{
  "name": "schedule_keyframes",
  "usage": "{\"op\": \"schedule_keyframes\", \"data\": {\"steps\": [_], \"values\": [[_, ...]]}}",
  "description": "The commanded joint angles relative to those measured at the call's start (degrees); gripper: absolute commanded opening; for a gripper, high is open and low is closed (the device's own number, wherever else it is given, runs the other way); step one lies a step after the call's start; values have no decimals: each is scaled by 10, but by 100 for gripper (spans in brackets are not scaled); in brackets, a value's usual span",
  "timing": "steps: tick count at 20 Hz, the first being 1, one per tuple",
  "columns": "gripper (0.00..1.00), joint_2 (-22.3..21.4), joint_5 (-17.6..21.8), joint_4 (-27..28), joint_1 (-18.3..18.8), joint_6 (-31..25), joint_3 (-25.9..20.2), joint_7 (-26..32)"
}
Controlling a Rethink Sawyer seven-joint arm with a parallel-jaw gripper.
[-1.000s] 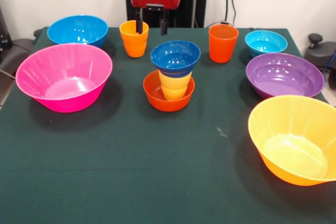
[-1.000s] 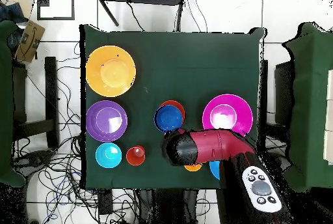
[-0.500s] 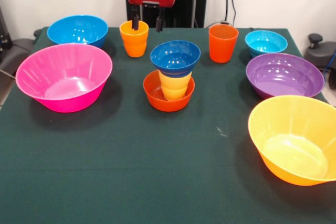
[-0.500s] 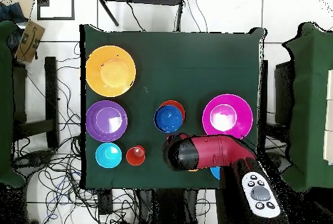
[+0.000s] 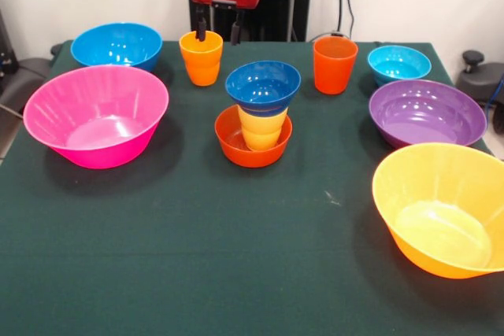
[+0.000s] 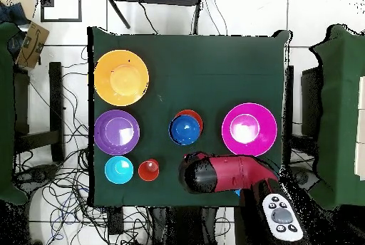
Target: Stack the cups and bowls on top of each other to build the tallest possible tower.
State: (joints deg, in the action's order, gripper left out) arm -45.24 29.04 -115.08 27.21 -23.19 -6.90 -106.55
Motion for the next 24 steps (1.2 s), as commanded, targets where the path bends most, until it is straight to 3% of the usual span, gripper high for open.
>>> {"op": "schedule_keyframes", "data": {"steps": [1, 9, 18, 24], "values": [[100, 53, 46, -34, -17, 64, 9, -52], [100, 85, 55, -26, -31, 97, 33, -52], [100, 107, 38, -28, -28, 69, 41, -40], [100, 118, 33, -36, -27, 82, 38, -42]]}}
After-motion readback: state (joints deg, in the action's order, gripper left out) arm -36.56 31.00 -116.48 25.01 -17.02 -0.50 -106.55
